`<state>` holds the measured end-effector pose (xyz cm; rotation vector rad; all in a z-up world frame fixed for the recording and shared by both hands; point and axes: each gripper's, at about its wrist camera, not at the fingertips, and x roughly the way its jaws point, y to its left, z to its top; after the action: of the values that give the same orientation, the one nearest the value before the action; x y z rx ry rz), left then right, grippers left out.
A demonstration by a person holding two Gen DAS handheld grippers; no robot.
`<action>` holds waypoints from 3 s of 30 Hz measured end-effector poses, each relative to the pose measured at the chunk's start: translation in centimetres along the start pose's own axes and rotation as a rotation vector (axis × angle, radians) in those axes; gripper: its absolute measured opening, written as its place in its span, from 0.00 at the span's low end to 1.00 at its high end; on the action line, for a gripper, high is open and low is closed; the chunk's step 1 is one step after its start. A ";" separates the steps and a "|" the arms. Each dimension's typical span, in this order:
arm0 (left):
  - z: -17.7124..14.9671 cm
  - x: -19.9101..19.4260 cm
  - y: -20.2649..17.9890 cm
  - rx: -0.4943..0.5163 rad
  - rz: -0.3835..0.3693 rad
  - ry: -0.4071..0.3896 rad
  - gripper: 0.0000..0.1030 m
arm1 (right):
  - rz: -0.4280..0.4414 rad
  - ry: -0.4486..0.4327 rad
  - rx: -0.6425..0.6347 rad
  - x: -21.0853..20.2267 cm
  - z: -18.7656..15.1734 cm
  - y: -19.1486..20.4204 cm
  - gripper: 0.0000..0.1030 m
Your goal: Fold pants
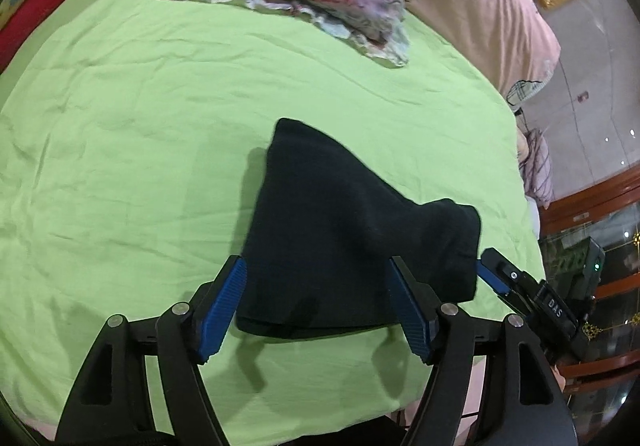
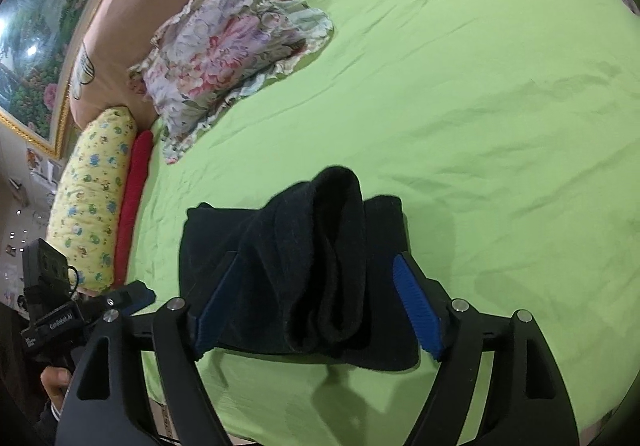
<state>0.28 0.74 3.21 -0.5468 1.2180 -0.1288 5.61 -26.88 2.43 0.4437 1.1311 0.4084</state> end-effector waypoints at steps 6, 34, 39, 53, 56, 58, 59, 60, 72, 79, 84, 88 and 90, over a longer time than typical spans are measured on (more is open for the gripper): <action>0.3 0.9 0.7 -0.003 0.008 0.024 0.71 | -0.028 0.010 0.004 0.6 -0.7 0.3 0.77; 1.8 8.6 1.2 0.001 0.030 0.156 0.72 | 0.003 0.057 0.197 3.4 -2.3 -4.8 0.59; 1.6 10.0 1.4 0.005 0.060 0.156 0.74 | 0.014 0.062 0.170 3.3 -2.3 -4.7 0.56; 1.5 10.3 0.4 0.056 0.054 0.139 0.46 | 0.034 0.062 0.172 3.8 -2.4 -4.5 0.56; 1.2 9.6 0.0 0.069 0.048 0.123 0.39 | 0.053 0.058 0.164 3.4 -2.5 -4.2 0.46; 1.2 9.2 0.0 0.063 0.039 0.118 0.36 | 0.071 0.051 0.164 3.0 -2.5 -3.9 0.43; 1.2 8.7 0.0 0.057 0.030 0.111 0.35 | 0.080 0.046 0.161 2.8 -2.4 -3.6 0.42; 1.2 8.4 0.0 0.052 0.023 0.106 0.34 | 0.089 0.043 0.161 2.7 -2.4 -3.4 0.40; 3.0 1.1 1.7 -0.027 0.007 -0.025 0.33 | 0.189 0.043 0.061 2.6 -0.1 1.8 0.39; 4.3 -3.0 4.9 -0.105 0.032 -0.105 0.33 | 0.246 0.078 -0.030 4.6 2.1 6.2 0.39; 5.2 -4.8 6.8 -0.156 0.053 -0.147 0.33 | 0.267 0.095 -0.103 6.2 3.7 9.4 0.39; 6.8 -5.3 7.7 -0.162 0.076 -0.172 0.33 | 0.276 0.098 -0.145 7.5 5.0 11.3 0.39; 7.6 -5.2 8.1 -0.164 0.084 -0.180 0.33 | 0.276 0.097 -0.161 8.2 5.8 12.0 0.39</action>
<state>3.82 12.19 5.64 -0.6348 1.0794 0.0912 12.96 -13.28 4.57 0.4427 1.1243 0.7638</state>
